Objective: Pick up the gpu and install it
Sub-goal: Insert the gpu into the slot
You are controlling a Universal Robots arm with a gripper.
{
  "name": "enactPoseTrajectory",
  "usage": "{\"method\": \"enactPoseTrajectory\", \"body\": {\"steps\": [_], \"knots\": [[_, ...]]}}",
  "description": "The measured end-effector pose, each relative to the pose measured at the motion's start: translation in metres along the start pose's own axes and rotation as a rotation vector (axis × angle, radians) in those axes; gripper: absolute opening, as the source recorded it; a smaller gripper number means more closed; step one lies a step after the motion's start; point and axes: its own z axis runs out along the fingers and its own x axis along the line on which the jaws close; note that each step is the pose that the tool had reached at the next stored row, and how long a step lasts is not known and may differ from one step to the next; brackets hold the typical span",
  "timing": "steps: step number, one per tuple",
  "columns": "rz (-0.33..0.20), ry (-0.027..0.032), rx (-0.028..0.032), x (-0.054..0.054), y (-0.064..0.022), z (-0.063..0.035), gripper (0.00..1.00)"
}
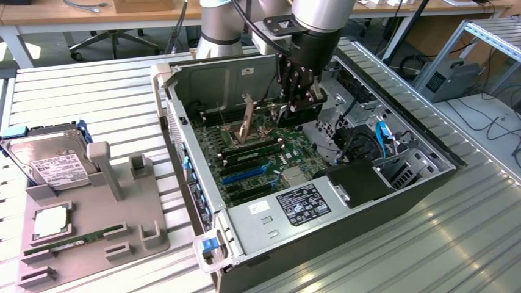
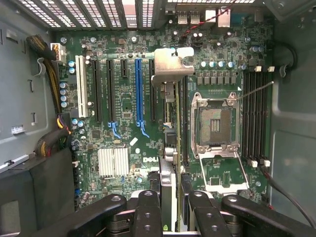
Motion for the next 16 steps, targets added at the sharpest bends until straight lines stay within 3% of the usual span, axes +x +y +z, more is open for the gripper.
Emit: {"method": "enactPoseTrajectory", "body": {"steps": [16], "knots": [[0.0,0.0,0.0,0.0002,0.0024,0.0027,0.27]]}}
